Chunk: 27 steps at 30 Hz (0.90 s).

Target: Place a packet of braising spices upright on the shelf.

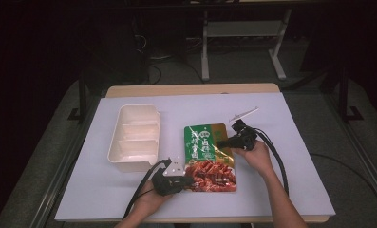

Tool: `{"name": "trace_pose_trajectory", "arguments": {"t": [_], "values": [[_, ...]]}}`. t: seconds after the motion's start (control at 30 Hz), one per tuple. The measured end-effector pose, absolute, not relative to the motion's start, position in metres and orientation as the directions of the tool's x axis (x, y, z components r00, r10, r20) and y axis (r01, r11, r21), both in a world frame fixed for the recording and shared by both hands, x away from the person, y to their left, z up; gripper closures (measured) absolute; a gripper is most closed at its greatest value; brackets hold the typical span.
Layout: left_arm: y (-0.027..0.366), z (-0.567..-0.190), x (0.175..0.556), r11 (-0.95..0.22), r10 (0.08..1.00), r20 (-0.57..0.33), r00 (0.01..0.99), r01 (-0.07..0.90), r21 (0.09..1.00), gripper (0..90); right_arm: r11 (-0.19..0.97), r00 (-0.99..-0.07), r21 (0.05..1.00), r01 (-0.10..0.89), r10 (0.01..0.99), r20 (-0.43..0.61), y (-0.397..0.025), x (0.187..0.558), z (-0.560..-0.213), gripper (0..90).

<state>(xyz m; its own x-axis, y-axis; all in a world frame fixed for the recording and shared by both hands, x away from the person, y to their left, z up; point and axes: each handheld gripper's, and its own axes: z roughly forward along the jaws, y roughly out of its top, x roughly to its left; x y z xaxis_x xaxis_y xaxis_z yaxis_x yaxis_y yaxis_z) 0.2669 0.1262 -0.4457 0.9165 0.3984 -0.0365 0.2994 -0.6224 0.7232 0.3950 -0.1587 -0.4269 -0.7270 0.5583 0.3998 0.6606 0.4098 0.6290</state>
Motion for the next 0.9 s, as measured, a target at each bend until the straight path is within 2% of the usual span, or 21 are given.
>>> {"name": "trace_pose_trajectory", "arguments": {"t": [0.3,0.63,0.9], "values": [[0.129,-0.438,0.258,-0.591,0.367,-0.062,0.928,0.284,0.755,75.8,0.370,-0.742,0.681,0.632,0.543,0.393,-0.165,0.383,-0.404,89.2],[0.137,-0.433,0.252,-0.558,0.349,-0.072,0.934,0.269,0.785,57.7,0.315,-0.745,0.730,0.607,0.546,0.384,-0.179,0.372,-0.382,89.3],[0.149,-0.431,0.245,-0.536,0.347,-0.074,0.935,0.262,0.802,53.1,0.310,-0.764,0.766,0.563,0.549,0.339,-0.184,0.361,-0.356,89.4]]}}
